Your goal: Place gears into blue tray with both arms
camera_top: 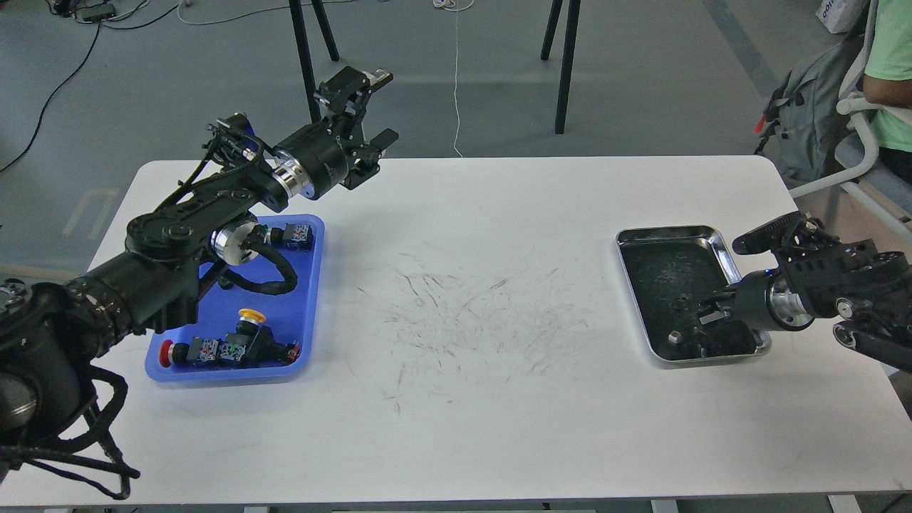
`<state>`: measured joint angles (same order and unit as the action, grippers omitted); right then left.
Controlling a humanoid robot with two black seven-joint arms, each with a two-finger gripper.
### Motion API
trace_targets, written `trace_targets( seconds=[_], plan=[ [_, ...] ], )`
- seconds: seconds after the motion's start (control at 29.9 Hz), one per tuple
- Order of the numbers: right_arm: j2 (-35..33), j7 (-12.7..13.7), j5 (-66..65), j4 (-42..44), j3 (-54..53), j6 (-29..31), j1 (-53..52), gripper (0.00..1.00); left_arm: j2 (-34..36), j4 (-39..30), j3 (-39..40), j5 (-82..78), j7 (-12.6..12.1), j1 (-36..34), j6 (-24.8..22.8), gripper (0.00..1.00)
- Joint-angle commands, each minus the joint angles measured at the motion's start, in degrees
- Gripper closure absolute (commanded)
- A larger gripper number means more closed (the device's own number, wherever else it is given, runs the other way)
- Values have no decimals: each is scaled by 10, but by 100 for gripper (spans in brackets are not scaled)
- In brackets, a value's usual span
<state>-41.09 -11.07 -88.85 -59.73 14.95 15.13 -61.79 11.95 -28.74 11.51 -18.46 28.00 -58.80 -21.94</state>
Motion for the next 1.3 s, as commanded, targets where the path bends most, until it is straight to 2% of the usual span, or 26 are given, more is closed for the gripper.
trace_targets(
  seconds=[0.0,0.13,0.2,0.23,0.27,0.33,0.4,0.6,0.9,1.27],
  plan=[
    [0,0,-1,1,1,0,0,94,0,2,0,0,0,0,1,0],
    [0,9,0,8,1,-2,-2,89,0,2,0,-1,0,0,1,0],
    [0,14,2,15,-1,-2,-3,73,0,2,0,0,0,0,1,0],
    [0,17,3,16,-2,-3,-3,58,0,2,0,0,0,0,1,0],
    [0,17,3,17,-3,-5,-3,51,0,2,0,-1,0,0,1,0],
    [0,13,6,17,-5,-5,-4,45,0,2,0,-1,0,0,1,0],
    [1,13,8,15,-6,-5,-6,33,0,2,0,-1,0,-1,1,0],
    [1,11,8,15,-6,-5,3,27,0,2,-1,-1,0,-1,1,0],
    [29,11,8,17,-1,-5,3,27,1,2,-1,-1,0,-1,0,0],
    [29,10,7,17,2,-6,8,28,1,4,-1,-2,0,0,0,0]
  ],
)
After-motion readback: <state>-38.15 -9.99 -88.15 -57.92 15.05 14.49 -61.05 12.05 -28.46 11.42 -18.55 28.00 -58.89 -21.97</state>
